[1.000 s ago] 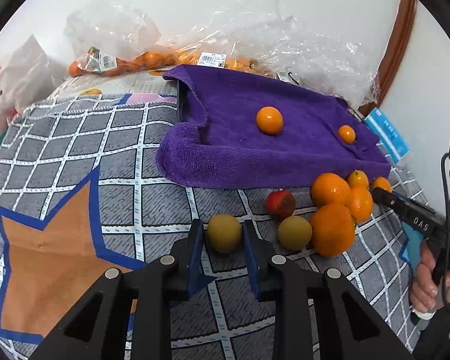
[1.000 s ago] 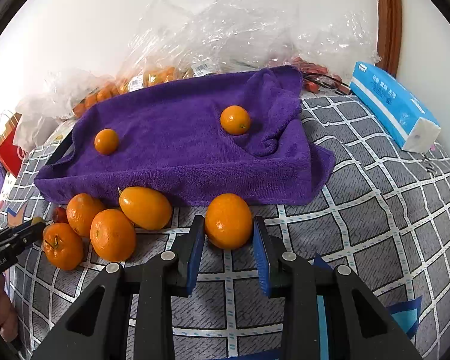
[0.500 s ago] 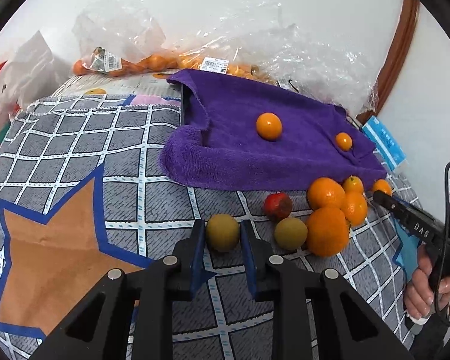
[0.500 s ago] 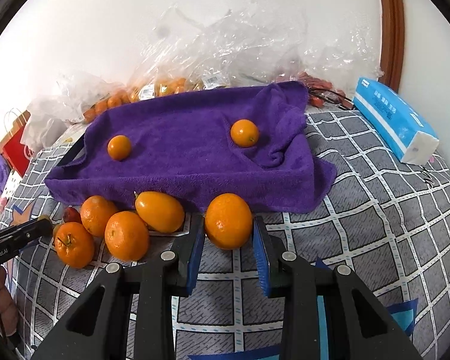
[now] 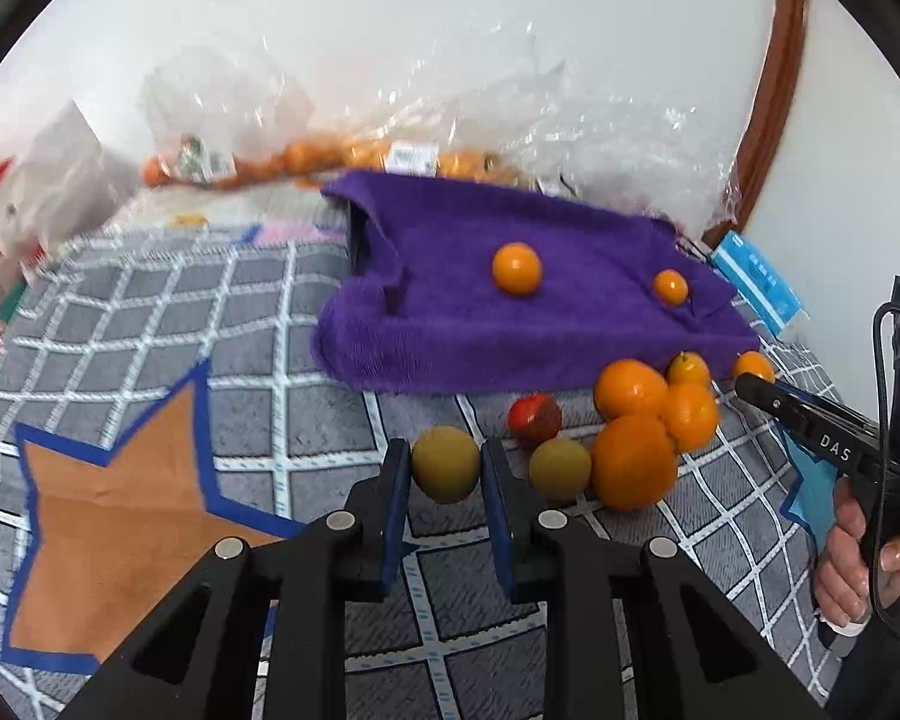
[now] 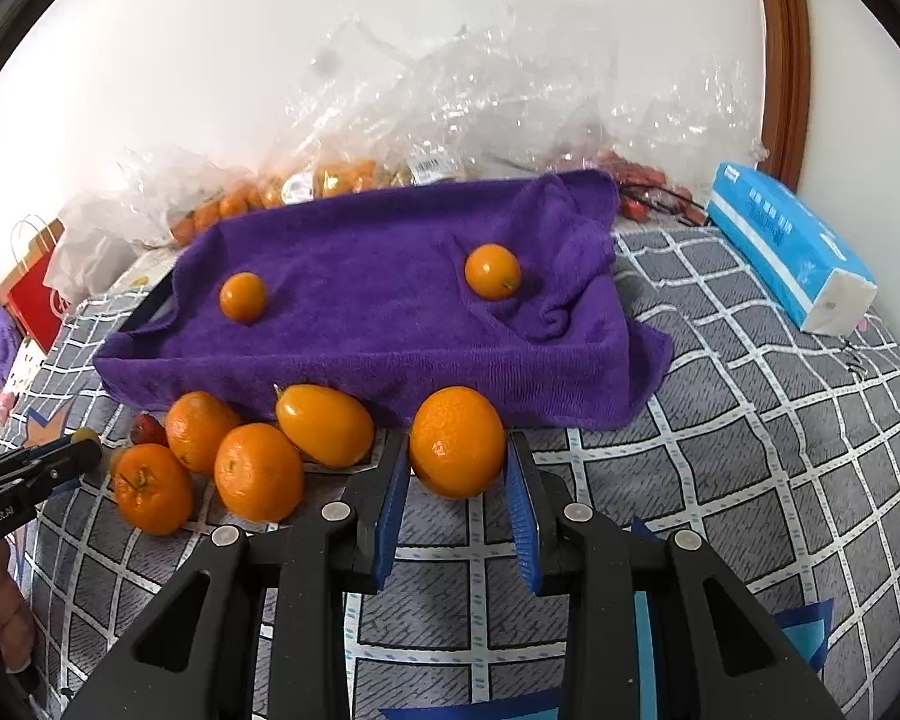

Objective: Organize fruits
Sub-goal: 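Grasp a yellow-green fruit with the left tool while the right tool holds its orange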

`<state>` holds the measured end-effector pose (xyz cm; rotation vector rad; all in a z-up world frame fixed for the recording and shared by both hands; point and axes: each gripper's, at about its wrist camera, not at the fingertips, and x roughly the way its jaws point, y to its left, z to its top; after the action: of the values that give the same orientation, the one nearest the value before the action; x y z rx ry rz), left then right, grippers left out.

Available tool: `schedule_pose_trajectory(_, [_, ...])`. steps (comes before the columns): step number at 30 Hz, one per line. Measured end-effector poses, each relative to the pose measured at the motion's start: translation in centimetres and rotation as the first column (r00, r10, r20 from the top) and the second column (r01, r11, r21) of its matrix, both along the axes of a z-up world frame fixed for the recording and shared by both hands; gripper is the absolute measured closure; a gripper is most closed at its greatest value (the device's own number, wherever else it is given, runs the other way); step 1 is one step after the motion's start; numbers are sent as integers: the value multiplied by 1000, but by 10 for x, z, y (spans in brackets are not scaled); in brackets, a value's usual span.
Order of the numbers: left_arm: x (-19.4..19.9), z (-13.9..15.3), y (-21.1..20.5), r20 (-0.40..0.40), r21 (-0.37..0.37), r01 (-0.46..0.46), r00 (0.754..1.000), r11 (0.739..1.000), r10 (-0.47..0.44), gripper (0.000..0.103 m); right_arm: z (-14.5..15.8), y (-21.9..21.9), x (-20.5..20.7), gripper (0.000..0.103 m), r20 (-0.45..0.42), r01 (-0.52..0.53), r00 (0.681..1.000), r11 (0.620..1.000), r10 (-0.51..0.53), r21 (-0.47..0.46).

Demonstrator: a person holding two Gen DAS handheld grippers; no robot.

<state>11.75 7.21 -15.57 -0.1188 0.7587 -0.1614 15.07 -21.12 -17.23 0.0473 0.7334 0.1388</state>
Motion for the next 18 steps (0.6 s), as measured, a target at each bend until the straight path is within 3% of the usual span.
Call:
schedule_pose_trajectory(7, [-20,19,-13,150,55,25,988,998,-33,80,3,-3,-3,71,22,4,1000,1000,-5,13])
schedule_pose_trajectory(13, [-20,21,-5,156,34,-29,987,999,23,80,3,2,-2,71,18,-12,1000,1000,12,1])
schedule_pose_trajectory(15, [-18,23,-1,123,25,-46,991,999,43,80,3,2,-2,71,13,-2,1000,1000,2,-3])
schedule_pose_trajectory(18, [-24,35,4,128,-46,-16,992,999,22,80,7,3,-5,71,19,0,1000,1000,1,-10])
